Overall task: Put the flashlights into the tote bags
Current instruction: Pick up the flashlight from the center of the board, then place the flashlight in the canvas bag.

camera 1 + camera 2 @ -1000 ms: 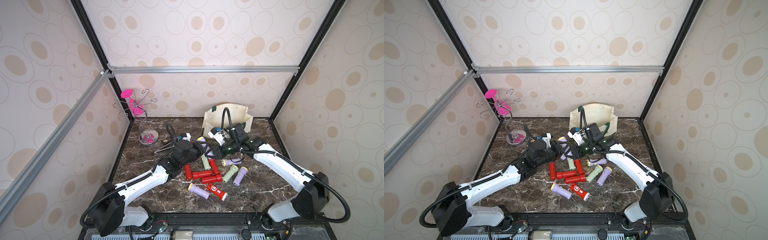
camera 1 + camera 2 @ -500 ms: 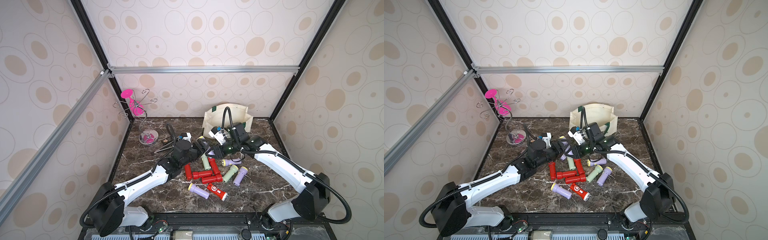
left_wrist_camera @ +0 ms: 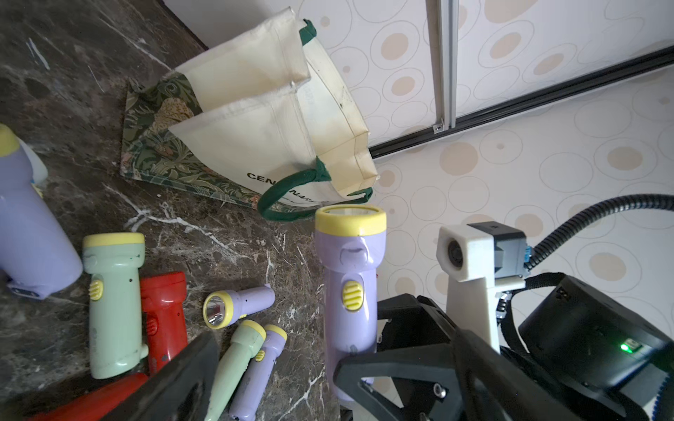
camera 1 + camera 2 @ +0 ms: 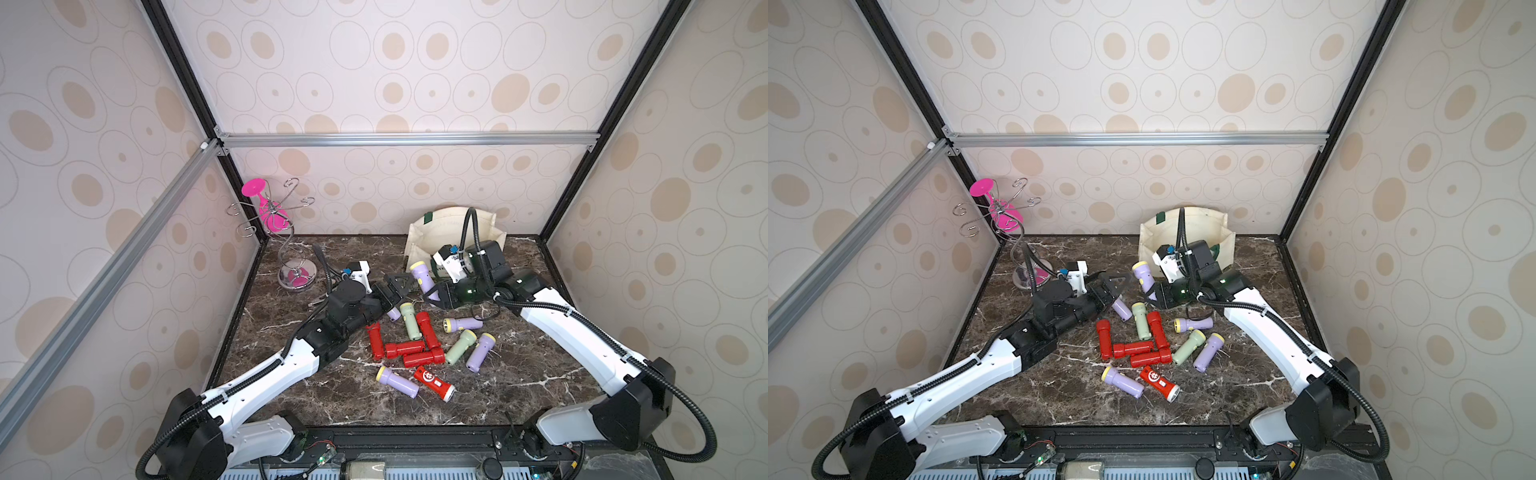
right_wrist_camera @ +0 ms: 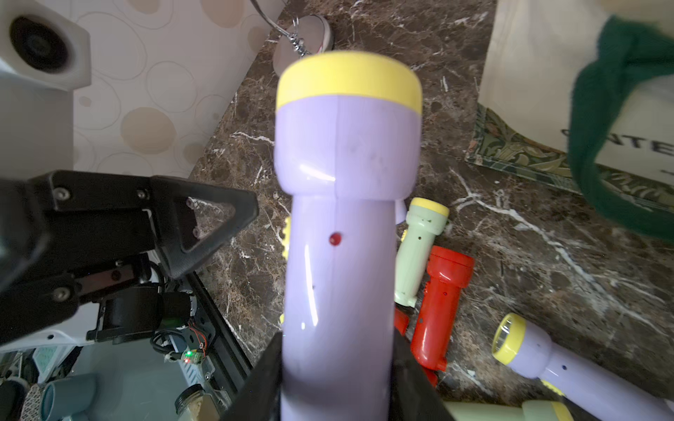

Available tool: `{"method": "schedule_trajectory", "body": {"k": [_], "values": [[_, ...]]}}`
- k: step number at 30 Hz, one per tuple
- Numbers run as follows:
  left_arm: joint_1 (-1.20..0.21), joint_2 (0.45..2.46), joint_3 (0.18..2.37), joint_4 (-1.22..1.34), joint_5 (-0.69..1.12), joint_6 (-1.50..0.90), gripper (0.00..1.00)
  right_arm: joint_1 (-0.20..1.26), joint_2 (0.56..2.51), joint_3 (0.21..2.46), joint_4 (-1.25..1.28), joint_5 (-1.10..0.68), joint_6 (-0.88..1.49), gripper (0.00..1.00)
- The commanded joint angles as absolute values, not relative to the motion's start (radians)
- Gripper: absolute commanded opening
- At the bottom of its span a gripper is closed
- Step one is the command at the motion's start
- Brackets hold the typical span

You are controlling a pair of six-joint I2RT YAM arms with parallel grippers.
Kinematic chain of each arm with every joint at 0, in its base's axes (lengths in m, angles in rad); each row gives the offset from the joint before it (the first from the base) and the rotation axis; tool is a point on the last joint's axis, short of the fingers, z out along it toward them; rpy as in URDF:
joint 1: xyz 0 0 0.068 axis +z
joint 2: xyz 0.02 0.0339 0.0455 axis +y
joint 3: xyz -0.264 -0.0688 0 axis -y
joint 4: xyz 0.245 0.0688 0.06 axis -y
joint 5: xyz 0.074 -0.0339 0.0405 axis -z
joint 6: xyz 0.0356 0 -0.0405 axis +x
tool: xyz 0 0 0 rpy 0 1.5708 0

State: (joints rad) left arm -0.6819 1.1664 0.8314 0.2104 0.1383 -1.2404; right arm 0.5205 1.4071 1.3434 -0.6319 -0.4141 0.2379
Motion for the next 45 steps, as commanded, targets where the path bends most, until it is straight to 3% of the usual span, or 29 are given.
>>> {"method": "schedule_trajectory", "body": {"k": [1, 11, 18, 29, 37, 45], "values": [[-0.64, 1.167, 0.873, 0.145, 0.229, -1.101, 1.0, 0.498, 1.39, 1.432, -0.697, -0.334, 0.247, 0.0], [-0.565, 1.198, 0.89, 0.018, 0.336, -0.963, 1.0, 0.415, 1.558, 1.741, -0.853, -0.181, 0.262, 0.0], [-0.554, 1.236, 0.874, -0.02, 0.348, -0.843, 0.99, 0.391, 1.778, 2.013, -0.965, -0.042, 0.236, 0.0], [-0.548, 1.285, 0.888, -0.1, 0.324, -0.719, 0.98, 0.334, 2.171, 2.516, -1.136, 0.004, 0.187, 0.0], [-0.546, 1.335, 0.958, -0.14, 0.331, -0.697, 0.98, 0.295, 2.193, 2.373, -1.034, 0.004, 0.2, 0.0], [-0.543, 1.322, 0.949, -0.193, 0.293, -0.666, 0.94, 0.293, 2.312, 2.414, -1.065, 0.006, 0.186, 0.0]]}}
